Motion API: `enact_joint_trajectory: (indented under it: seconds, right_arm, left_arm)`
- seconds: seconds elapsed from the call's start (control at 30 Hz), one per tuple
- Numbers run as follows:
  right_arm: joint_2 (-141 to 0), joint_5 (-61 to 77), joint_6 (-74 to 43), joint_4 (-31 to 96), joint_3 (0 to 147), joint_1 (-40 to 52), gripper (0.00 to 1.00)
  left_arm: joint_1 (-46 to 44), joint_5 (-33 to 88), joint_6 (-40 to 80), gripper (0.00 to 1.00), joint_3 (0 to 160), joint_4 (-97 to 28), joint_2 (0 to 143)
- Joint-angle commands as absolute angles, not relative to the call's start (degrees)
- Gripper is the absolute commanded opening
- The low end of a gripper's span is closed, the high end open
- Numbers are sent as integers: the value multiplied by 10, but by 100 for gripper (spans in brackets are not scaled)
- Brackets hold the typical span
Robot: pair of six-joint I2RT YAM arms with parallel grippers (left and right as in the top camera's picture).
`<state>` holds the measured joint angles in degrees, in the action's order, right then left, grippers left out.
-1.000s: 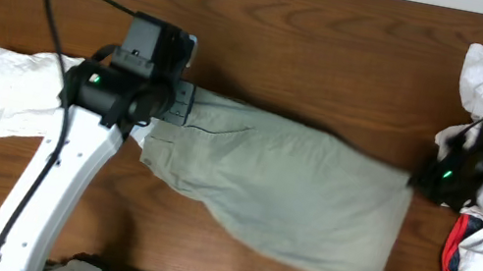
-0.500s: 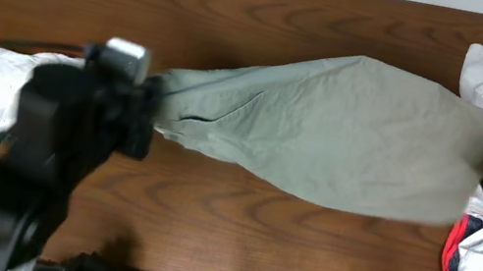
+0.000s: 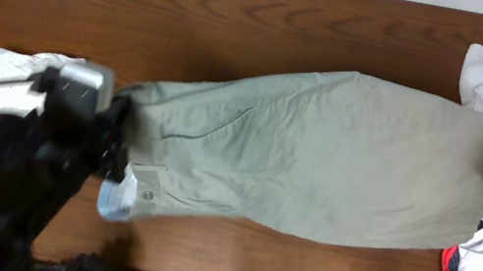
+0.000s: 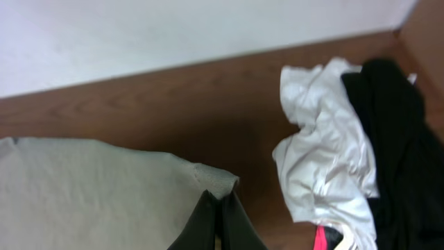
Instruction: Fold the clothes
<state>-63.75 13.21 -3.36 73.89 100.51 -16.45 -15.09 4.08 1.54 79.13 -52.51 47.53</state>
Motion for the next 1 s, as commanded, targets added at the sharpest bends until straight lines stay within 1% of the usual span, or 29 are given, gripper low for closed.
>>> enact_joint_trajectory:
  seconds: [0.0,0.17,0.3,0.37,0.43,0.53,0.67,0.8,0.87,0.97]
  right_arm:
    - [-711,125,-25,737,1006,-164,1]
    - [-837,125,-25,701,1006,-155,1]
    - [-926,153,-22,610,1006,-138,1]
    - [-941,166,-22,569,1007,-129,1]
    - [-940,166,-23,531,1011,-119,1]
    - [-918,161,-23,512,1054,-108,1]
    - [-872,105,-48,512,1131,-106,1]
    - [-825,55,-53,533,1184,-106,1]
    - [-809,53,-51,554,1186,-106,1]
    - [-802,40,-45,622,1185,-106,1]
  left_arm:
    - [-148,33,22,6,798,-505,547]
    - [-148,33,6,6,798,-412,682]
    - [-147,34,0,6,806,-271,804]
    - [-147,39,0,6,832,-229,848]
    - [-148,52,0,6,880,-217,876]
    - [-148,55,0,6,972,-225,887]
    - [-148,54,-16,6,1096,-268,877]
    - [-148,53,-26,6,1189,-357,858]
    - [-148,53,-25,5,1194,-404,844]
    - [-148,53,-25,6,1194,-521,831]
